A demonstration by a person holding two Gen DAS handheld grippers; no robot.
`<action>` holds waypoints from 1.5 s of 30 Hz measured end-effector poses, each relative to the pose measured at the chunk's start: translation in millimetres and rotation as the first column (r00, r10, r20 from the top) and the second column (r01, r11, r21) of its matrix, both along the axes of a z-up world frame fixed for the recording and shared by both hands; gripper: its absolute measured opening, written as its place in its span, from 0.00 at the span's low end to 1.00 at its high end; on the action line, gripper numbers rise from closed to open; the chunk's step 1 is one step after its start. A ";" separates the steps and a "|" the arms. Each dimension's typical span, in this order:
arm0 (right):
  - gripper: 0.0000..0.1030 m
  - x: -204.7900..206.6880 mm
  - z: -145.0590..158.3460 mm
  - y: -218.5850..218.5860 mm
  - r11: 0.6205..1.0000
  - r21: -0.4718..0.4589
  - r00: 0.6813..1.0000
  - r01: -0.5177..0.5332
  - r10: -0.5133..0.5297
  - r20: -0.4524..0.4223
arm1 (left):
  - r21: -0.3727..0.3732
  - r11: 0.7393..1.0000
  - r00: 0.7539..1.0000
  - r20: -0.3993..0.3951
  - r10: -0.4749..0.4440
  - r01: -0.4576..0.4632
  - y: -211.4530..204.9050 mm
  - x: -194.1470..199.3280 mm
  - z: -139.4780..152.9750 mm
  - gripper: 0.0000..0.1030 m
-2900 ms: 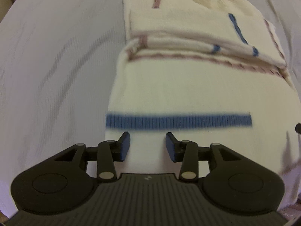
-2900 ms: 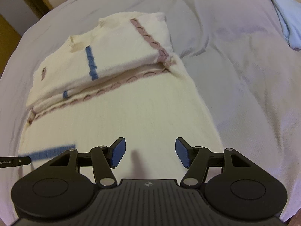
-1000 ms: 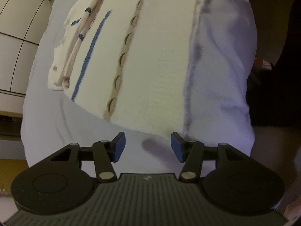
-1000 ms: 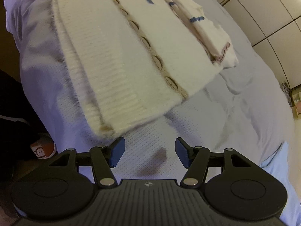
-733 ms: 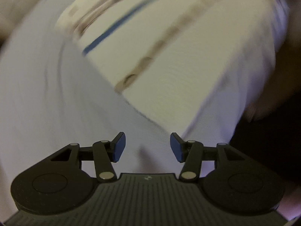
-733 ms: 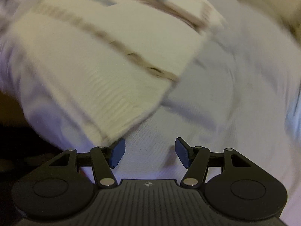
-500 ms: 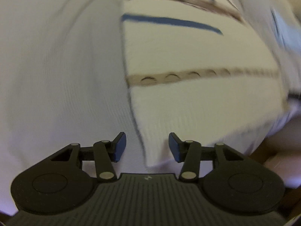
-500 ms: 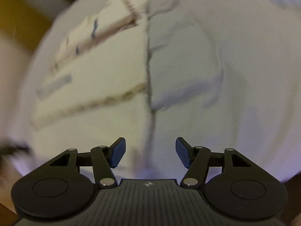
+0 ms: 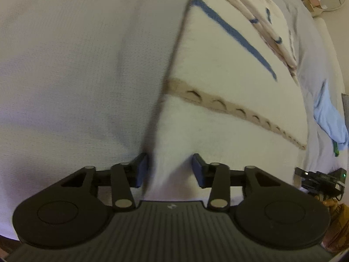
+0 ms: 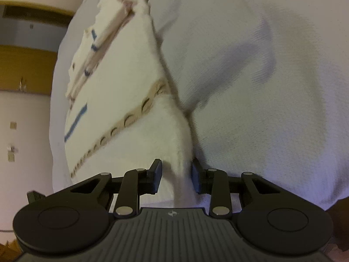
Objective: Fold clothes
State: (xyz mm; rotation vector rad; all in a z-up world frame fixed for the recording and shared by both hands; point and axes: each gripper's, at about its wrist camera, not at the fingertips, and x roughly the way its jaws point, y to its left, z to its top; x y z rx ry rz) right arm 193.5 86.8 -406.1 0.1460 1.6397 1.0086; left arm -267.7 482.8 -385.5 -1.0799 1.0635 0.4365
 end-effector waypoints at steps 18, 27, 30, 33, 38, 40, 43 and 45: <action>0.09 87.1 130.6 95.2 0.865 0.408 0.946 0.293 -0.325 0.009 | 0.128 0.982 0.879 0.473 0.064 -0.140 157.3 112.1 131.4 0.06; 0.40 152.2 81.0 203.0 0.846 0.265 0.875 0.462 -0.483 0.016 | 0.184 0.965 0.972 0.179 0.152 -0.185 253.6 199.0 74.4 0.24; 0.45 150.8 80.2 198.7 0.870 0.257 0.885 0.422 -0.456 0.091 | 0.205 0.960 0.974 0.165 0.158 -0.190 251.0 192.9 71.6 0.43; 0.45 153.2 77.3 196.6 0.921 0.201 0.907 0.333 -0.371 0.198 | 0.191 0.963 0.974 0.159 0.159 -0.188 242.6 193.1 64.1 0.43; 0.45 160.5 75.5 213.9 0.980 0.148 0.926 0.136 -0.179 0.332 | 0.225 0.962 0.979 0.165 0.120 -0.156 238.2 222.0 63.3 0.43; 0.45 162.8 77.1 228.8 0.989 0.143 0.921 0.048 -0.099 0.376 | 0.249 0.958 0.983 0.146 0.108 -0.142 238.6 237.1 60.7 0.45; 0.45 167.3 75.5 246.4 0.992 0.123 0.906 -0.038 -0.018 0.423 | 0.278 0.952 0.988 0.115 0.103 -0.132 238.5 250.4 55.9 0.52; 0.45 172.1 69.5 255.4 0.992 0.111 0.901 -0.063 0.009 0.434 | 0.290 0.951 0.991 0.099 0.087 -0.112 238.7 256.2 53.1 0.55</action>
